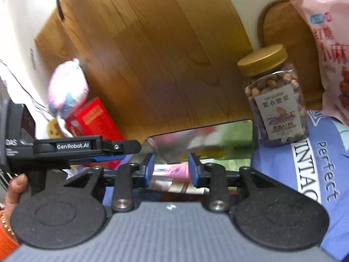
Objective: Organize snacks
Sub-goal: 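Drop the pink candy box into the black tin with the left gripper, then grasp the orange-labelled peanut bag with the left gripper and lift, then lower the peanut bag into the black tin and release it, then grasp the bright green snack packet with the left gripper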
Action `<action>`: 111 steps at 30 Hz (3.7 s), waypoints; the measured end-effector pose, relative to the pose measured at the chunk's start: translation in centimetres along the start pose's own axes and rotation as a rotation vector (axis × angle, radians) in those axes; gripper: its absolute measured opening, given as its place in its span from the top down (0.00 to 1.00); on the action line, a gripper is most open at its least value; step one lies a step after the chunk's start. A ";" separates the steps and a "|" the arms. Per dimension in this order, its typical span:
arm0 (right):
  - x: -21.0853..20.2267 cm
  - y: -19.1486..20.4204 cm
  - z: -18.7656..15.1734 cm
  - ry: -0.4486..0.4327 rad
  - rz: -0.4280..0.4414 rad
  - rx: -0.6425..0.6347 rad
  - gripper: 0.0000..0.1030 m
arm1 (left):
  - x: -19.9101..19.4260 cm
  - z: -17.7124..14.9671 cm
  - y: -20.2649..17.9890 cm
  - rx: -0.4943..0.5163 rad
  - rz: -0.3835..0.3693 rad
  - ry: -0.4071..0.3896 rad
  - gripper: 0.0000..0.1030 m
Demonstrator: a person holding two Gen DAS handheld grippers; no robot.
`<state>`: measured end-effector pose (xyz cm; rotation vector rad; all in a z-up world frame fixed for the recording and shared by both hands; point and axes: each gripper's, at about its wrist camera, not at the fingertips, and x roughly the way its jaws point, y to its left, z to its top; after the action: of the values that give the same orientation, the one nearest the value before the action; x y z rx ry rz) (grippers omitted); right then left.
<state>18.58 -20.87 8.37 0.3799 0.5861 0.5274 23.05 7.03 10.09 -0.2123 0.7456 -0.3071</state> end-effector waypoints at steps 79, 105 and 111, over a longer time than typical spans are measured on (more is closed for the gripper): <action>-0.8 1.6 -3.3 -0.180 -0.281 -0.271 0.58 | 3.2 -1.1 -3.8 0.033 -0.184 -0.012 0.57; 9.3 0.8 2.3 0.278 -0.170 -0.175 0.48 | -5.3 -5.9 6.3 -0.154 -0.057 -0.020 0.48; 2.2 3.3 0.1 0.154 -0.085 -0.265 0.48 | -4.8 -7.7 7.7 -0.152 -0.055 0.033 0.43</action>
<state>19.04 -17.00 9.12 0.0631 0.6679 0.5472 15.89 15.24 5.34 -0.3722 0.7977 -0.3065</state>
